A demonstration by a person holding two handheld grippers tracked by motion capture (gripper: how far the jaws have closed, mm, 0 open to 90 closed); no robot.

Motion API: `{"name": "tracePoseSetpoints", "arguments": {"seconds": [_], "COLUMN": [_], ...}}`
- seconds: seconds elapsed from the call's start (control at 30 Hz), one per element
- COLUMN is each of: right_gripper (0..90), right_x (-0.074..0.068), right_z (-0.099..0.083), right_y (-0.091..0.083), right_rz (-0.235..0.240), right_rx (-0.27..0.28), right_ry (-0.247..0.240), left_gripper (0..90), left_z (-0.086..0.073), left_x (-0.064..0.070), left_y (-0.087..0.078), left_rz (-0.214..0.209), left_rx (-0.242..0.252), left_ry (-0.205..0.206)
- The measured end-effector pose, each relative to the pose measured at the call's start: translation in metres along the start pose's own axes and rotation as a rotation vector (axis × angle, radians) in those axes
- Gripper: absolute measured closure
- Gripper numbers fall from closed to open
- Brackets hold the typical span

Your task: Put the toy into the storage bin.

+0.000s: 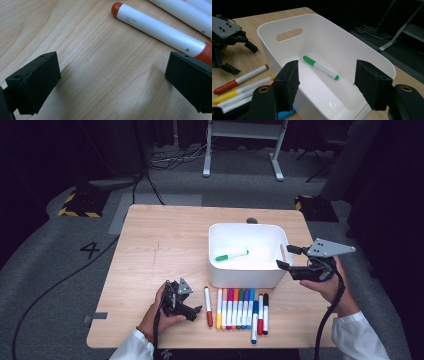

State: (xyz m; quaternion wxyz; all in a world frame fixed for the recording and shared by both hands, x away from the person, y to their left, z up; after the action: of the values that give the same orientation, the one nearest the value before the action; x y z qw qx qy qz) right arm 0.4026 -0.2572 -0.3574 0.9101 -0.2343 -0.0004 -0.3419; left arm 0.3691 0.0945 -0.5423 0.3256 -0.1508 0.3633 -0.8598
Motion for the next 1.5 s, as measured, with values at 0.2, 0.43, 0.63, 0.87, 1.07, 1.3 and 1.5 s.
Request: {"name": "tracePoseSetpoints", "arguments": {"seconds": [0.2, 0.43, 0.63, 0.87, 1.07, 1.3, 1.5], "right_gripper": [30.8, 30.1, 30.2, 31.4, 33.0, 34.7, 35.3], "right_x": [-0.005, -0.018, -0.033, -0.050, -0.059, -0.065, -0.071], "right_z": [-0.022, -0.054, -0.082, -0.117, -0.134, -0.141, -0.145], "right_y": [-0.018, -0.031, -0.027, -0.003, 0.018, 0.035, 0.044], "right_rz": [-0.018, -0.026, -0.017, 0.003, 0.042, 0.065, 0.074], "right_rx": [0.017, 0.019, -0.026, -0.131, -0.171, -0.172, -0.195], "right_ry": [0.018, 0.027, 0.032, 0.026, 0.054, 0.106, 0.095], "left_gripper": [0.1, 0.1, 0.1, 0.1, 0.1, 0.1, 0.1], "left_z": [0.000, 0.000, 0.000, 0.000, 0.000, 0.000, 0.000], "left_x": [0.000, 0.000, 0.000, 0.000, 0.000, 0.000, 0.000], "left_y": [0.000, 0.000, 0.000, 0.000, 0.000, 0.000, 0.000], "left_rz": [0.000, 0.000, 0.000, 0.000, 0.000, 0.000, 0.000], "left_rx": [0.000, 0.000, 0.000, 0.000, 0.000, 0.000, 0.000], "left_ry": [-0.001, -0.001, 0.000, 0.000, 0.000, 0.000, 0.000]}}
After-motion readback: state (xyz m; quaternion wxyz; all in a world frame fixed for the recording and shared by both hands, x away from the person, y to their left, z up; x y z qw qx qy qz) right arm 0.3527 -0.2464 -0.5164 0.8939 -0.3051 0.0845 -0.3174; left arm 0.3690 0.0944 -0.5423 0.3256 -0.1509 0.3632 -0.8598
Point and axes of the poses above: each handheld gripper's, and its own axes: y roughly forward along the jaws, z roughly out of its top, x roughly to its right, the point moved 5 cm from there along y, roughly forward along the jaws, and after that the axes turned 3 degrees about x, right-handed, at the moved point
